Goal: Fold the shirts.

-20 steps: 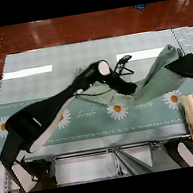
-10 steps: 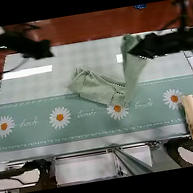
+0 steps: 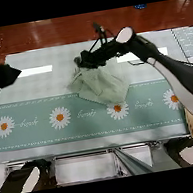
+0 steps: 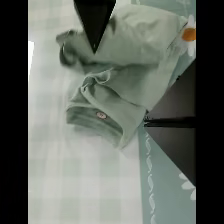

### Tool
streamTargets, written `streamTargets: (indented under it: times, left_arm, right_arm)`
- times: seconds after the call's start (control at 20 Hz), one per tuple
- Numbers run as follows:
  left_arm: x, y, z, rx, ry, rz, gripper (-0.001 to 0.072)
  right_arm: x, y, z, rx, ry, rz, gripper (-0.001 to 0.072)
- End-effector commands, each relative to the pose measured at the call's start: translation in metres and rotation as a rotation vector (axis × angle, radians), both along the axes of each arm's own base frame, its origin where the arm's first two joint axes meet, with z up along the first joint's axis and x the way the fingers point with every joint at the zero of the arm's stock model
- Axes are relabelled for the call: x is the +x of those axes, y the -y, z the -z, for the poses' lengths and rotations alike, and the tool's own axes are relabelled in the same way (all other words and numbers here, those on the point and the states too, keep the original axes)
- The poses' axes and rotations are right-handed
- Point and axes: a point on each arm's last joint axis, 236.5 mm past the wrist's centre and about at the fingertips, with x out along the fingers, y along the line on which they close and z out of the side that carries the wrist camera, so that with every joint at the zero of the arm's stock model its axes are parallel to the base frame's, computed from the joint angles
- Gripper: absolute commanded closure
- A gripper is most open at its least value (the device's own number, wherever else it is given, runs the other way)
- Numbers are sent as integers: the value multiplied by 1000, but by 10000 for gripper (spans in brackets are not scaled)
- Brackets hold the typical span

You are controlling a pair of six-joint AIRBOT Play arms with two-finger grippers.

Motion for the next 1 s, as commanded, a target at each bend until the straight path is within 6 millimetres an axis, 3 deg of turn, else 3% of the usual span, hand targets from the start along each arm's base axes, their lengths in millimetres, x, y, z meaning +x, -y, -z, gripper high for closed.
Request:
streamTargets:
  times: [0.0, 0.1, 0.2, 0.25, 0.35, 0.45, 0.5, 0.55, 0.6, 0.65, 0.75, 0.8, 0.95]
  left_arm:
    - [-21, 28, 47, -107, -47, 12, 685]
    - [-22, 35, 72, -106, -90, 21, 685]
    - [-22, 37, 86, -105, -122, 24, 685]
    - [-22, 37, 89, -105, -130, 23, 685]
    - [-22, 37, 89, -105, -130, 23, 685]
    - [-22, 37, 89, -105, -130, 23, 685]
    - [-22, 37, 89, -105, -130, 23, 685]
    - [-22, 37, 90, -105, -132, 23, 685]
    - [-23, 37, 90, -105, -133, 23, 685]
    - [-22, 37, 90, -105, -134, 23, 685]
    - [-23, 38, 90, -105, -134, 25, 685]
    - [-23, 38, 90, -105, -134, 25, 685]
    - [-23, 38, 91, -104, -135, 25, 685]
  right_arm:
    - [-7, -29, 40, -17, -49, -27, 296]
    - [-17, -16, 32, -22, -102, -60, 297]
    - [-27, 28, 10, -72, -130, -113, 297]
    - [-29, 63, -1, -150, -117, -122, 298]
    - [-35, 163, -18, -445, -68, -59, 298]
    - [-50, 267, -33, -734, -24, 156, 298]
    - [-61, 309, -34, -818, 1, 334, 298]
    - [-75, 331, -26, -828, 22, 483, 298]
    - [-89, 335, -8, -766, 48, 591, 298]
    - [-103, 324, 16, -662, 34, 648, 298]
    - [-133, 291, 74, -468, -120, 703, 298]
    - [-140, 271, 92, -377, -186, 703, 298]
    - [-137, 217, 116, -187, -302, 595, 298]
